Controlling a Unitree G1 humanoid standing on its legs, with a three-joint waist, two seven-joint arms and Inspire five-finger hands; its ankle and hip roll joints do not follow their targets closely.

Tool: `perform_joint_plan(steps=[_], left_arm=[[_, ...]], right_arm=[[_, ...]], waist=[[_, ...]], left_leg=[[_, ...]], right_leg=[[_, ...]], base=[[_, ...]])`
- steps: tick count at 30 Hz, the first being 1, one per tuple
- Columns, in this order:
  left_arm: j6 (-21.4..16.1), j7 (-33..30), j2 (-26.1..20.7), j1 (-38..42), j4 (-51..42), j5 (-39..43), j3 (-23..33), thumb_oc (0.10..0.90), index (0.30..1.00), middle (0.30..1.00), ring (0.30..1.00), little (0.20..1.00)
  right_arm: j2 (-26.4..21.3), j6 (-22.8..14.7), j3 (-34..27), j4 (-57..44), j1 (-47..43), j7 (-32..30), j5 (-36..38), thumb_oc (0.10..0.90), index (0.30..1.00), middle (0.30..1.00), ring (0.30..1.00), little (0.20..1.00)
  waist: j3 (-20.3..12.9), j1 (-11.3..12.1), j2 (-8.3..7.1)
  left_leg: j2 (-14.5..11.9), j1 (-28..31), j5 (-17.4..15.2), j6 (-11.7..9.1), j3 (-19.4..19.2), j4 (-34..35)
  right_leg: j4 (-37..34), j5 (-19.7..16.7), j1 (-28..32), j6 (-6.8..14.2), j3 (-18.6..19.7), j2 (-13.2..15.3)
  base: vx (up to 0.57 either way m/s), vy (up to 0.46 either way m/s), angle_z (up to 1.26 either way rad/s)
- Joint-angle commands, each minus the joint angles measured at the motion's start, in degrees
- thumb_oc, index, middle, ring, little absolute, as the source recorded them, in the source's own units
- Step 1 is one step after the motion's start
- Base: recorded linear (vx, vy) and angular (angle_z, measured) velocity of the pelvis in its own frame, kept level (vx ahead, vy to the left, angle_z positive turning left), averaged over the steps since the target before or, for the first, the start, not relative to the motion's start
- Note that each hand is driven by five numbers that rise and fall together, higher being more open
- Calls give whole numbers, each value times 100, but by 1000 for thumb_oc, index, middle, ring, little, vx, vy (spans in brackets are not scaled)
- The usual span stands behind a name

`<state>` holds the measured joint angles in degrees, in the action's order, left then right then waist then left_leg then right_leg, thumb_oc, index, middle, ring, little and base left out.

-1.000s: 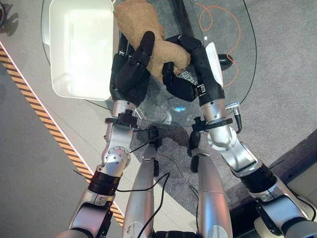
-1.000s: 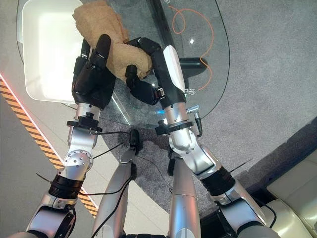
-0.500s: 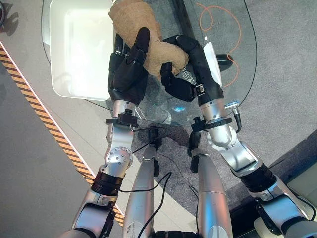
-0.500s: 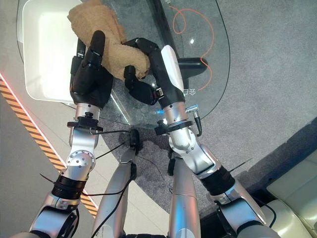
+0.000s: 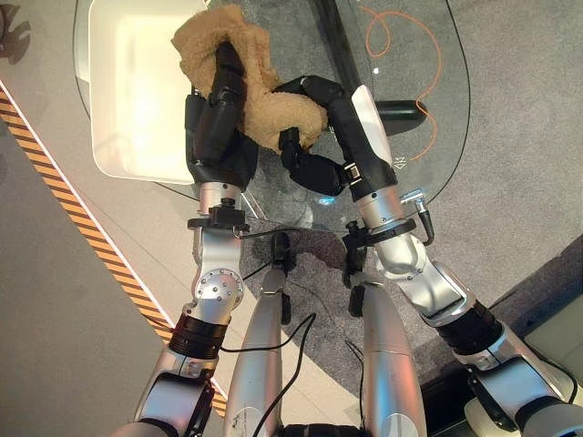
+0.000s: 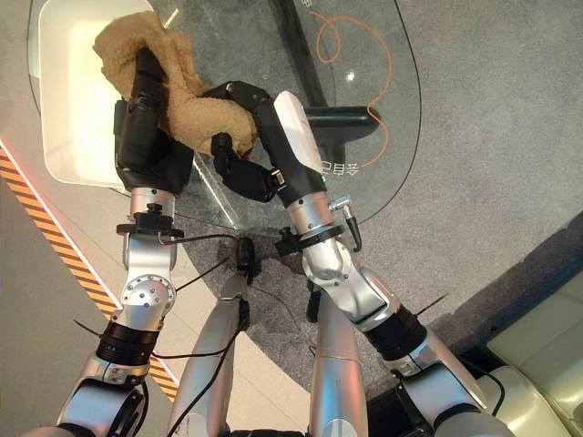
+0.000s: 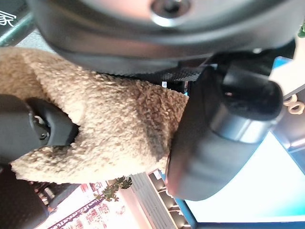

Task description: Wipe the table with a cloth and put it in the basket.

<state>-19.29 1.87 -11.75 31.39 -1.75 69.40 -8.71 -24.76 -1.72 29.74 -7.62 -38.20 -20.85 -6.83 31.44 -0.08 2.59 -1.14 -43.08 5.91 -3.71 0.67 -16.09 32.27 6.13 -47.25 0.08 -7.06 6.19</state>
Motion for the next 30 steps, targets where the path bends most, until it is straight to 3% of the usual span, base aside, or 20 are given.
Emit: perform_joint_plan(steps=[1,3,4,5,6,7,30], left_arm=[[-522,578,21,725,-819,-371,46,100,300,300,300,200],[-522,587,32,721,-812,-381,51,100,300,300,300,200],[-514,575,39,718,-818,-397,56,100,300,300,300,200],[-503,566,38,720,-827,-394,61,100,300,300,300,200],[-508,562,31,720,-828,-393,56,100,300,300,300,200],[-509,568,23,713,-825,-394,58,100,300,300,300,200],[-956,349,34,704,-804,-594,220,100,300,300,300,200]], right_arm=[[354,-544,-318,-941,-860,-99,-110,100,300,300,300,200],[356,-527,-333,-949,-862,-85,-96,100,300,300,300,200],[363,-523,-338,-946,-859,-83,-85,196,382,382,382,296],[373,-535,-335,-934,-854,-96,-93,358,521,521,521,458],[371,-541,-329,-937,-850,-101,-69,704,818,818,818,804],[373,-540,-337,-949,-841,-92,-38,800,900,900,900,900],[398,-747,-504,-943,-762,-259,-112,800,900,900,900,900]], waist=[[-165,101,-50],[-165,96,-50],[-165,95,-52],[-165,98,-51],[-165,96,-51],[-165,95,-51],[-165,90,-62]], left_leg=[[457,156,-555,226,-355,-280],[461,156,-555,227,-353,-282],[463,156,-559,228,-350,-288],[462,168,-559,229,-353,-275],[461,167,-559,230,-353,-278],[459,176,-558,229,-353,-272],[463,189,-569,225,-346,-279]], right_leg=[[-615,-61,296,81,-231,-388],[-614,-63,293,80,-226,-395],[-614,-62,295,79,-223,-398],[-620,-62,302,80,-225,-399],[-617,-65,299,81,-225,-398],[-618,-65,304,82,-222,-400],[-623,-58,322,81,-219,-400]], base=[[0,0,0],[0,0,0],[0,0,0],[0,0,0],[0,0,0],[0,0,0],[0,0,0]])
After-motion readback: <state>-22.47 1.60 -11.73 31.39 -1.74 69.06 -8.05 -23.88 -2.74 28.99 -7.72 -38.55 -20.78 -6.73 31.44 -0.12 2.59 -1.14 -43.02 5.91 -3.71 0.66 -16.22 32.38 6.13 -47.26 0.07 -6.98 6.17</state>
